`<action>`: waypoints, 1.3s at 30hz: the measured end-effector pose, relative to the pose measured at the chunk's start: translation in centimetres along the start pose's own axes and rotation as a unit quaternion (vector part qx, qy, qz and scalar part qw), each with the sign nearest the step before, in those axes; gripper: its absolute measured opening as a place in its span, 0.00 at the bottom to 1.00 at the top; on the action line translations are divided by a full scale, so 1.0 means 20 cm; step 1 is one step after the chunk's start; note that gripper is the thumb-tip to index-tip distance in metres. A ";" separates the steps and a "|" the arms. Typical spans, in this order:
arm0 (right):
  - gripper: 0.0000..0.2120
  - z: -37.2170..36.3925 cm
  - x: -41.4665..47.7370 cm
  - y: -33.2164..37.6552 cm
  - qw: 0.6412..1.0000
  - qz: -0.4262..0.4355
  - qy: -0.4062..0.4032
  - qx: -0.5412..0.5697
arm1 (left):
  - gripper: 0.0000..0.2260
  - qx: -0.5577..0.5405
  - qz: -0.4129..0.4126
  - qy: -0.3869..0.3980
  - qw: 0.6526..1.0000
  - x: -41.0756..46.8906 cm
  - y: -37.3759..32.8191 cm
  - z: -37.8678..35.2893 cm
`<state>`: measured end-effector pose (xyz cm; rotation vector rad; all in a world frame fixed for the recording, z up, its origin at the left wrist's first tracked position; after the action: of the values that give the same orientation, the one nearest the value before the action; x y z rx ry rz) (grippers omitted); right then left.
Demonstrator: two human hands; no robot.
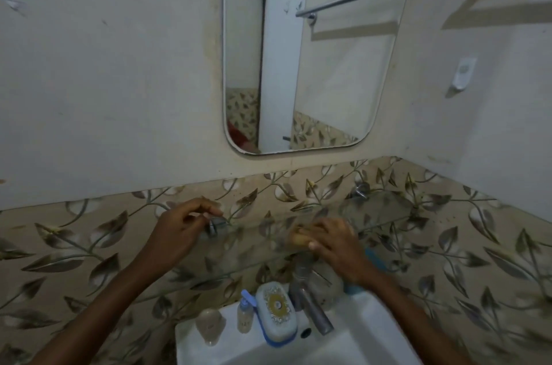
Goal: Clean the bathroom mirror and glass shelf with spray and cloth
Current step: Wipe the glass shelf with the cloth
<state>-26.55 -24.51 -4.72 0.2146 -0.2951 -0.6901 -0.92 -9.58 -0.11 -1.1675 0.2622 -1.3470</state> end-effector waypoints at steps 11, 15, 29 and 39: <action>0.21 0.35 0.29 -0.89 0.885 -0.418 0.022 -0.204 | 0.17 0.010 -0.012 0.040 0.999 0.04 -0.03 0.01; 0.20 0.36 0.25 -0.83 0.884 -0.440 0.007 -0.158 | 0.14 0.015 -0.017 0.061 0.998 0.02 0.01 -0.01; 0.18 -0.09 -0.09 0.38 0.975 -0.154 -0.162 -0.005 | 0.07 -0.029 -0.031 0.124 0.991 0.00 -0.20 -0.18; 0.15 -0.12 -0.42 0.14 0.607 -0.278 -0.046 0.742 | 0.17 0.020 0.215 0.472 0.855 -0.31 -0.25 -0.66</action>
<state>-30.07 -16.68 -7.83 1.9744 -0.8946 -0.9174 -15.49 -9.91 -5.21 -0.2777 1.1259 -1.4044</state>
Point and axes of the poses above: each hand's wrist, its own x-axis towards the middle knuckle, its own z-axis out of the back of the hand, y = z × x, the point moved 6 cm from there along x, towards the middle knuckle, and after that the axes turned 5 degrees about y, right-handed, at the moved point
